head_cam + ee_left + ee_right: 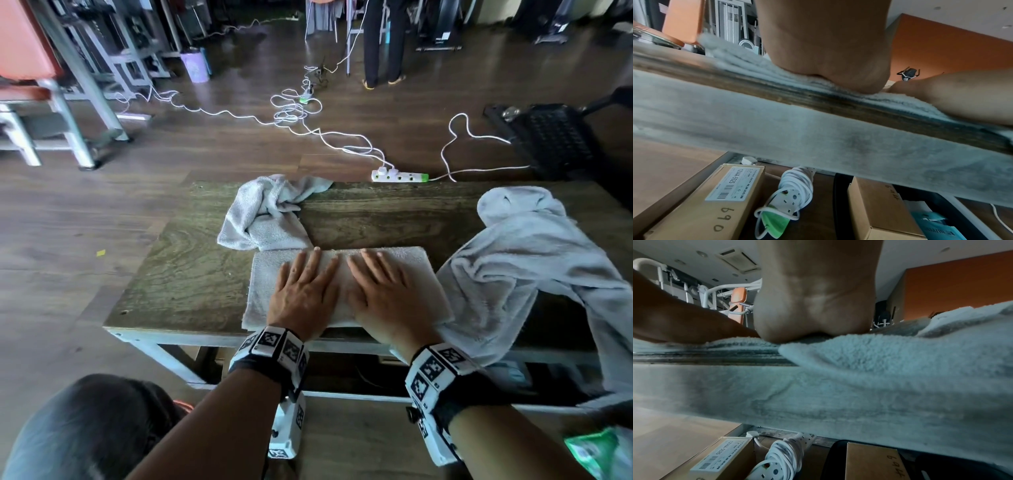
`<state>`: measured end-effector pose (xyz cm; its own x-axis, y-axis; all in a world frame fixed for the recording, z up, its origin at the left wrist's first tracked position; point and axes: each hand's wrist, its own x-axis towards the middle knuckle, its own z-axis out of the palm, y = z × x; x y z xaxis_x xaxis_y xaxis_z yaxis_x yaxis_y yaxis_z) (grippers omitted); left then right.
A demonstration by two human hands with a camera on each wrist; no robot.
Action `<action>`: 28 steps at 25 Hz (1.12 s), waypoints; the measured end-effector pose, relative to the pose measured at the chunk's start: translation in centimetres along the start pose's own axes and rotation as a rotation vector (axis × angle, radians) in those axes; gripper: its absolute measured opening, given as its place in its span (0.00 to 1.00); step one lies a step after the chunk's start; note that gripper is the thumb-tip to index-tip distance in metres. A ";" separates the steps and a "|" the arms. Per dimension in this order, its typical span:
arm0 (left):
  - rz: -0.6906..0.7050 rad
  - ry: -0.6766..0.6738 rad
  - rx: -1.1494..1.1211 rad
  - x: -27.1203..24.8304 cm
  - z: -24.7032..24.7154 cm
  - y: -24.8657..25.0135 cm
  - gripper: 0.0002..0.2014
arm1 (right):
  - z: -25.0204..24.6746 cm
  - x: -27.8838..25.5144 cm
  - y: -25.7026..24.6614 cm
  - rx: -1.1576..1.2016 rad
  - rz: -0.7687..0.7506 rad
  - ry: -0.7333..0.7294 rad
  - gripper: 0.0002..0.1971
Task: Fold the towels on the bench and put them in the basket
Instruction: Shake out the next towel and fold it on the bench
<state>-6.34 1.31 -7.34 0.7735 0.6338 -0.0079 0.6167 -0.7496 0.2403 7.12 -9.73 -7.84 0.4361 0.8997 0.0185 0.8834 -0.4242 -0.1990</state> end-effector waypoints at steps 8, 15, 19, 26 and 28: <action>-0.083 0.036 -0.037 -1.3 -0.5 -2.5 0.29 | -0.8 -0.6 2.6 -0.103 0.120 0.002 0.42; -0.200 0.027 -0.013 -1.8 -0.8 -4.0 0.30 | -3.4 -0.6 3.5 0.071 0.309 -0.113 0.48; -0.197 0.037 0.014 0.4 -2.8 -3.5 0.30 | -5.7 0.2 4.1 0.106 0.358 -0.003 0.36; -0.204 0.134 0.127 2.0 -5.8 -4.0 0.25 | -8.0 4.2 5.5 0.422 0.464 -0.152 0.16; -0.209 0.108 0.025 2.3 -6.7 -4.2 0.22 | -9.8 5.7 5.2 0.451 0.446 -0.070 0.15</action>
<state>-8.12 7.22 -1.88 0.6096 0.7912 0.0489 0.7662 -0.6039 0.2198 15.88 -7.81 0.81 0.7194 0.6579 -0.2228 0.4539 -0.6881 -0.5662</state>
